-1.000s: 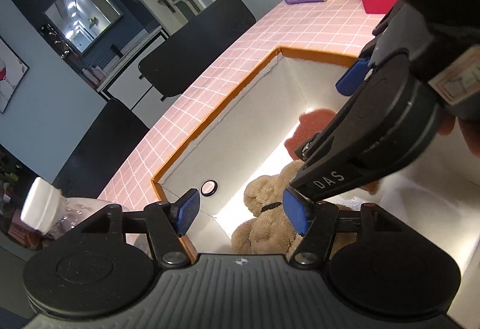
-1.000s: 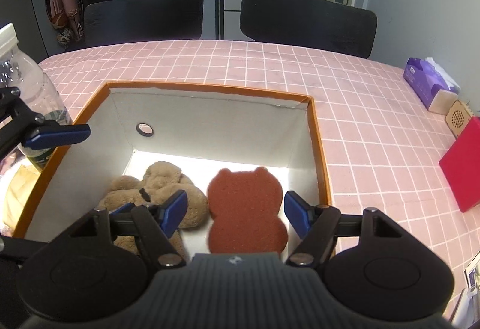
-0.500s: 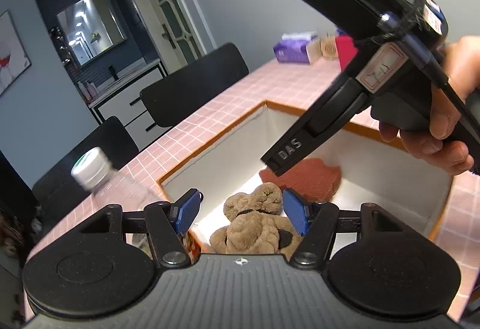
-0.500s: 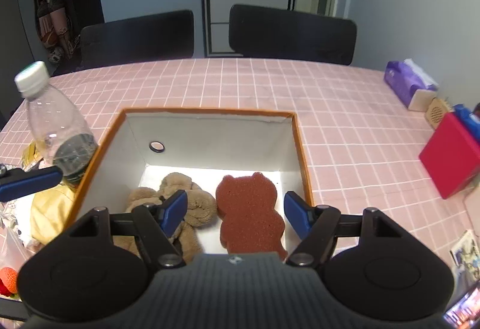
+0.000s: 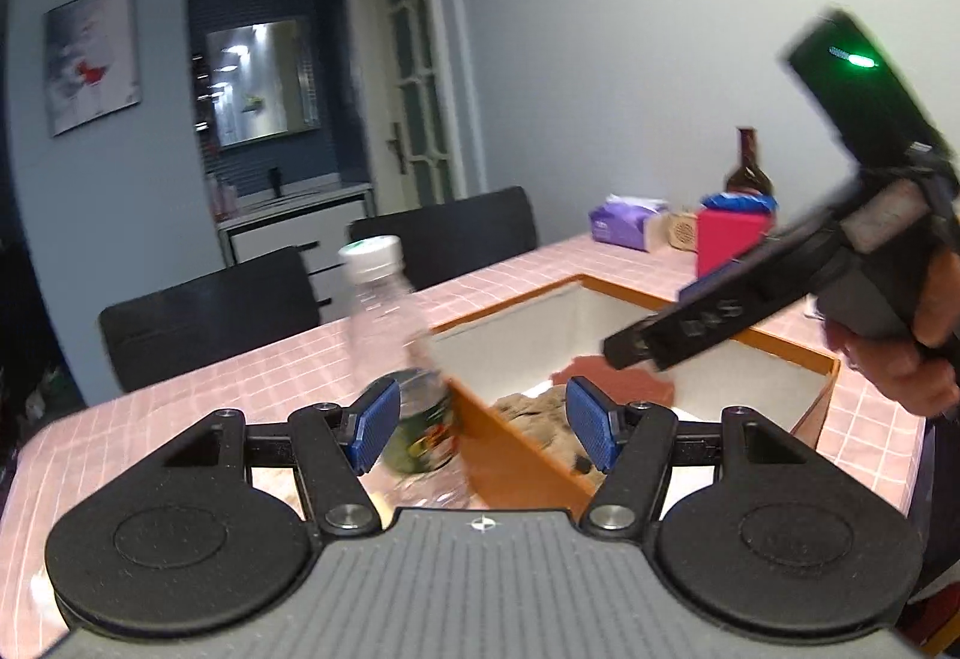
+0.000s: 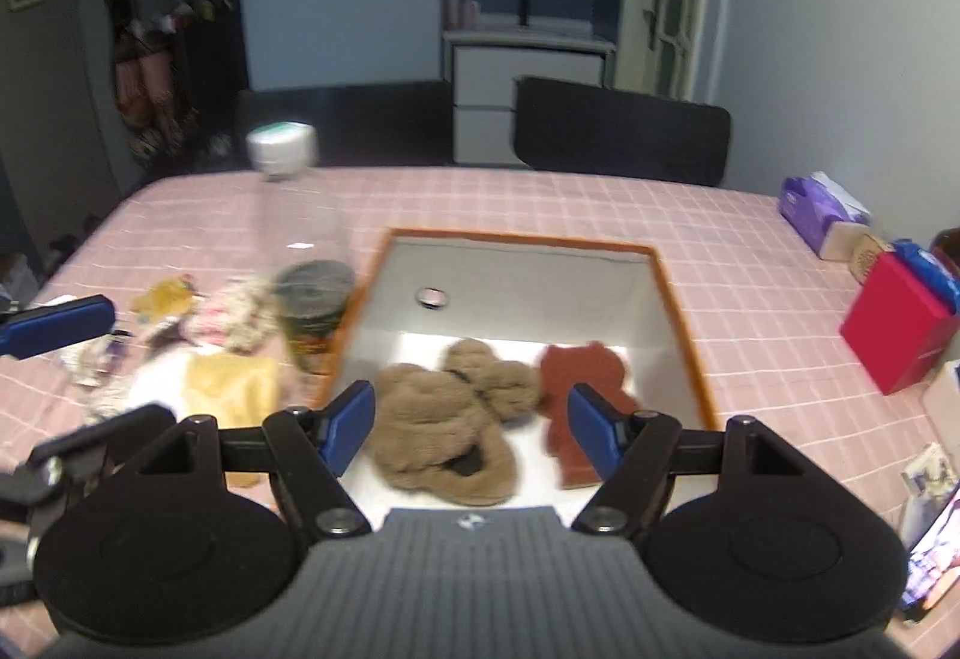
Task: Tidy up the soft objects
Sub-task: 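Grasp the white mesh bag with the left tool while the right tool grasps the crocheted strawberry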
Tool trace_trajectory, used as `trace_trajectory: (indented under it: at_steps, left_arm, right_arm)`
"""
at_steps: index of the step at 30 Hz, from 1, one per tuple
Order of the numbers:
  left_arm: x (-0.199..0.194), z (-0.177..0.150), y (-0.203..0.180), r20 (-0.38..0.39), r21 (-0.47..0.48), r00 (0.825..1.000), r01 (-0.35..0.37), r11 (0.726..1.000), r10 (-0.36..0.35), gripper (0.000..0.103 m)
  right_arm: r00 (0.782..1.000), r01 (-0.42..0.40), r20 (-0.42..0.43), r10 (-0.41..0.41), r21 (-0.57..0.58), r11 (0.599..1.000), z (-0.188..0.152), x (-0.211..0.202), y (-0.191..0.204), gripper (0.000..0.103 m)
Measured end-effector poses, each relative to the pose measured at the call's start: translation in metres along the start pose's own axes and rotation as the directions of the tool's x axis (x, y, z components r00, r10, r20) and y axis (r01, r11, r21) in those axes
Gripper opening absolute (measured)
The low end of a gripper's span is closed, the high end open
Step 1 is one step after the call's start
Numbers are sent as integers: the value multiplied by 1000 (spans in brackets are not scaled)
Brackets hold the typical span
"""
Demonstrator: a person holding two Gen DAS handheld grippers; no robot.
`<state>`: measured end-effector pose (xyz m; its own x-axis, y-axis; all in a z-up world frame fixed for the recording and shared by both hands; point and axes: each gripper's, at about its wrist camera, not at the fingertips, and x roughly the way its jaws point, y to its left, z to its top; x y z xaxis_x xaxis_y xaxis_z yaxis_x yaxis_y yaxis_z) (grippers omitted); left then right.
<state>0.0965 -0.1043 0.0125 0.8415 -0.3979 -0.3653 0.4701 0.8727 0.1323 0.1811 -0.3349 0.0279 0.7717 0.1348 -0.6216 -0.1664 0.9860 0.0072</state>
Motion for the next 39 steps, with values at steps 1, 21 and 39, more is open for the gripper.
trace_trajectory:
  at_steps: [1,21,39]
  left_arm:
    - [-5,-3,5,4,-15,1000,-13,1000,13,75]
    - [-77,-107,104,-150,-300,972,-220,928,182,72]
    - [-51,-167,103,-333,-235,936,-198,952,112,51]
  right_arm:
    - [1000,-16,17,16,0,1000,-4,-5,6,76]
    - [950,-256,141,278,-154,954,-107,7,163,60]
    - [912,-409,2,410,-26,912,-128,57,202,51]
